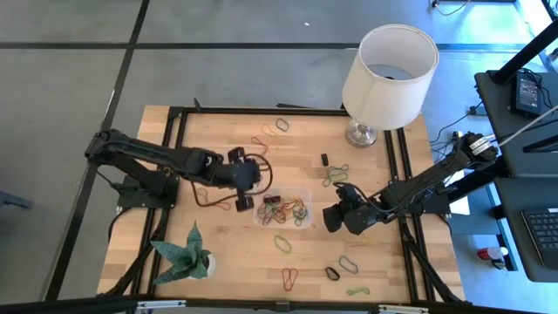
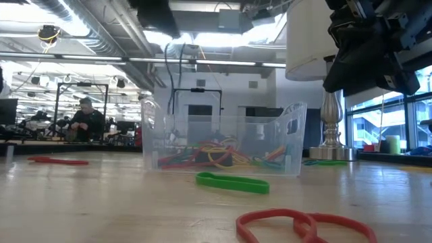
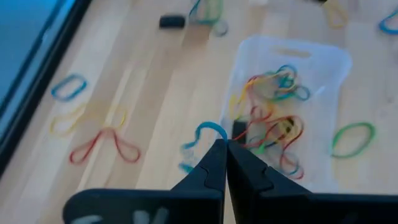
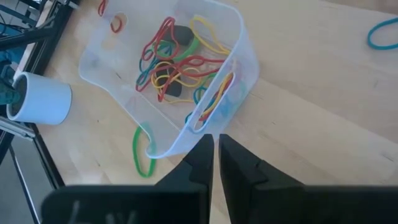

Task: Pick and place rubber bands into bin
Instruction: Put the blue rubber band into the transparent bin, then put the black rubber band into the transparent bin

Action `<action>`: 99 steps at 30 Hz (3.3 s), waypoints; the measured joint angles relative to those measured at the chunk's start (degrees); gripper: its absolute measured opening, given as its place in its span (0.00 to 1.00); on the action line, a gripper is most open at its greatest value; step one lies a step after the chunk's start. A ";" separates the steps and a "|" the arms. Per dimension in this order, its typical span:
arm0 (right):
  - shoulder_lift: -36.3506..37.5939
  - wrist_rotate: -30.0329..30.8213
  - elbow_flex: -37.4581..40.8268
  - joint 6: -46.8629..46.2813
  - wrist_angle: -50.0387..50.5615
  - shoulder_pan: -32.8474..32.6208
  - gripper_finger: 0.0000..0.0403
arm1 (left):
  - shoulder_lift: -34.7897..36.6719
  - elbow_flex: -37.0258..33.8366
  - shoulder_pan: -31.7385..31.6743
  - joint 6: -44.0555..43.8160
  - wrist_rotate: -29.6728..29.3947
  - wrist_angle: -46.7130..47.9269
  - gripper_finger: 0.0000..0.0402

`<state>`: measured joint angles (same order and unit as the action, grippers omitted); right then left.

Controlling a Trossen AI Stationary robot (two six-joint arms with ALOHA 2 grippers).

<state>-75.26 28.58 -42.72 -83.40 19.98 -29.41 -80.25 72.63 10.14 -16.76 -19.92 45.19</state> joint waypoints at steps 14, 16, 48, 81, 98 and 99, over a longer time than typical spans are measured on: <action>0.00 0.00 0.00 0.09 -0.06 -0.11 0.07 | -12.09 11.40 8.24 0.00 -4.88 -4.46 0.01; 0.00 0.00 0.00 0.07 -0.12 -0.11 0.07 | -14.04 11.85 7.90 0.00 -4.87 -4.59 0.01; 0.00 0.00 -0.02 -0.33 -0.98 -1.92 0.07 | -33.86 11.95 1.00 2.45 14.09 -12.57 0.01; -2.53 8.22 -5.36 10.25 -8.95 -12.68 0.00 | -10.13 -0.40 1.48 9.42 17.98 -6.94 0.01; -31.06 -29.22 -37.57 -6.75 31.74 -12.52 0.05 | 30.18 -35.93 -7.10 9.34 22.02 -21.26 0.00; -32.40 -30.84 -38.14 -7.25 31.84 -12.64 0.07 | 31.93 -36.65 -7.70 9.67 22.32 -21.24 0.00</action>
<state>-107.66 -2.26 -80.86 -90.65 51.82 -42.05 -48.31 35.97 2.44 -7.09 2.41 23.95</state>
